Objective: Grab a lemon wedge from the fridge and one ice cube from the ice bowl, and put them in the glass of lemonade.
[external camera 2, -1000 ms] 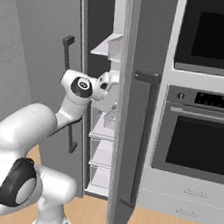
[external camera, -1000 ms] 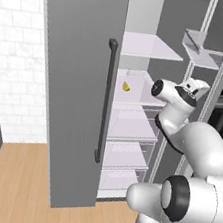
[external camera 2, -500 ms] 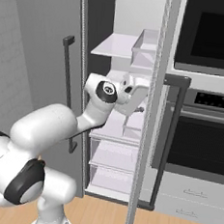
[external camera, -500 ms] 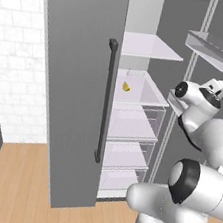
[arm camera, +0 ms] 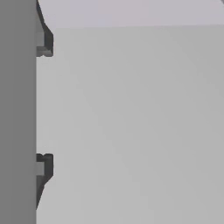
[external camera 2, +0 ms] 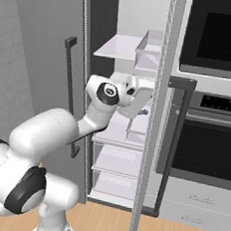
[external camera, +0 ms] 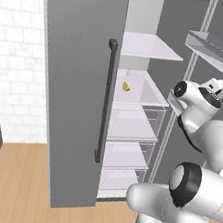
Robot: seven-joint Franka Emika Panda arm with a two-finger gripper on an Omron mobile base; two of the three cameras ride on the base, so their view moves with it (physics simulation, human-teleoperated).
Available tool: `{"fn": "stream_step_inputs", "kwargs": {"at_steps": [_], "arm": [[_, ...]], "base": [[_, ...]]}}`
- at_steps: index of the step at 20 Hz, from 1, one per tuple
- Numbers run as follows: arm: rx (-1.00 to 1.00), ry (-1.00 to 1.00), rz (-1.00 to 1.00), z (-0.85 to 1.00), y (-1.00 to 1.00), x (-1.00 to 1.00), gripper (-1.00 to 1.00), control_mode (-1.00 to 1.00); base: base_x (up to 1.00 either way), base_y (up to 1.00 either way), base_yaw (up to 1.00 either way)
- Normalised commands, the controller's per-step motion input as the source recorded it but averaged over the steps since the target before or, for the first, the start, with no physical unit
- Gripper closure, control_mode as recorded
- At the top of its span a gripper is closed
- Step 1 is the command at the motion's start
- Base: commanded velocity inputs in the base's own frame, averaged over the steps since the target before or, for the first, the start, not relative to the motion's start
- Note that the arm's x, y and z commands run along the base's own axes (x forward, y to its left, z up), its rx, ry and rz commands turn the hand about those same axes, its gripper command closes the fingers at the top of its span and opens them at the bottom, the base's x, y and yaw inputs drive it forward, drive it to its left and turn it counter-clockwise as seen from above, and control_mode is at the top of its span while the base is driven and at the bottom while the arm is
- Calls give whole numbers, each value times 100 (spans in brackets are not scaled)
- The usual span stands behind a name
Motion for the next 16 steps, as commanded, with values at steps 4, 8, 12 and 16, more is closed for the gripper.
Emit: {"fn": "stream_step_inputs", "kwargs": {"at_steps": [4,8,12,16], "arm": [[0,5,10,27,69,0,-100,-100],[0,8,16,19,85,0,-100,-100],[6,1,16,2,99,0,-100,-100],[28,0,18,-40,100,2,-100,-100]], "base": [[0,0,0],[0,0,0],[0,0,0],[0,0,0]]}}
